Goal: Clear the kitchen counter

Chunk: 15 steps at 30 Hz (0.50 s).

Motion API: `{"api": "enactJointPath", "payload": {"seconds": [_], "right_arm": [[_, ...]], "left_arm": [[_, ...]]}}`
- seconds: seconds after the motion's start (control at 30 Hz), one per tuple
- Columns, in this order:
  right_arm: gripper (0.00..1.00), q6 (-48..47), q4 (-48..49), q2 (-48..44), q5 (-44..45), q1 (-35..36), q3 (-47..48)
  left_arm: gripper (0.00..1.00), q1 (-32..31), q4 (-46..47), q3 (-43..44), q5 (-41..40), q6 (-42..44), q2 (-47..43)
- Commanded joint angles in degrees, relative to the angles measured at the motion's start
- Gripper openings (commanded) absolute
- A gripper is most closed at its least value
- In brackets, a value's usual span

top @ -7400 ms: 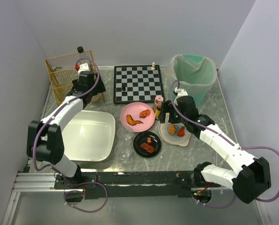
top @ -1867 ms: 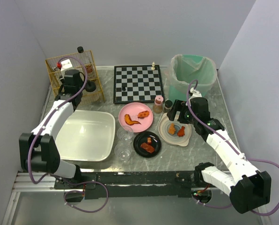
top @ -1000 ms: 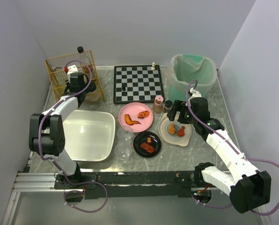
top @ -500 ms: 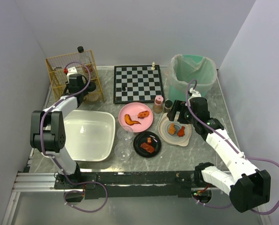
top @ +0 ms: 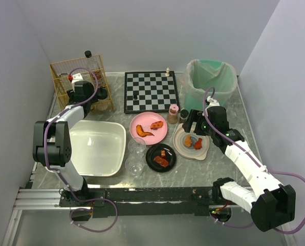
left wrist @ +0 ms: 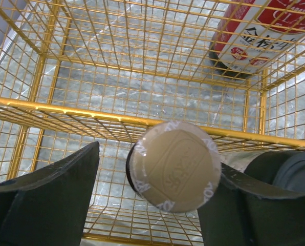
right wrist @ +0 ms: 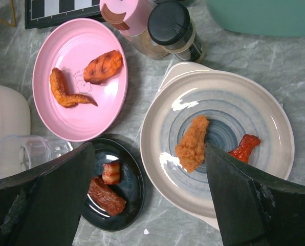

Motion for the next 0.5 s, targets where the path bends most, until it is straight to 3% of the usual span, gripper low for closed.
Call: {"api": "enactJointPath", "payload": {"seconds": [0.0,0.47], "right_arm": [[0.93,0.0,0.5,-0.4,0.5,-0.4,2.2],[0.93,0.1,0.2,-0.6,1.0,-0.3,2.3]], "left_arm": [[0.77,-0.3,1.9,0.1,0.5,-1.6,-2.8],[0.76,-1.0,-4.0,4.0,-1.6,-3.1,-13.9]]}}
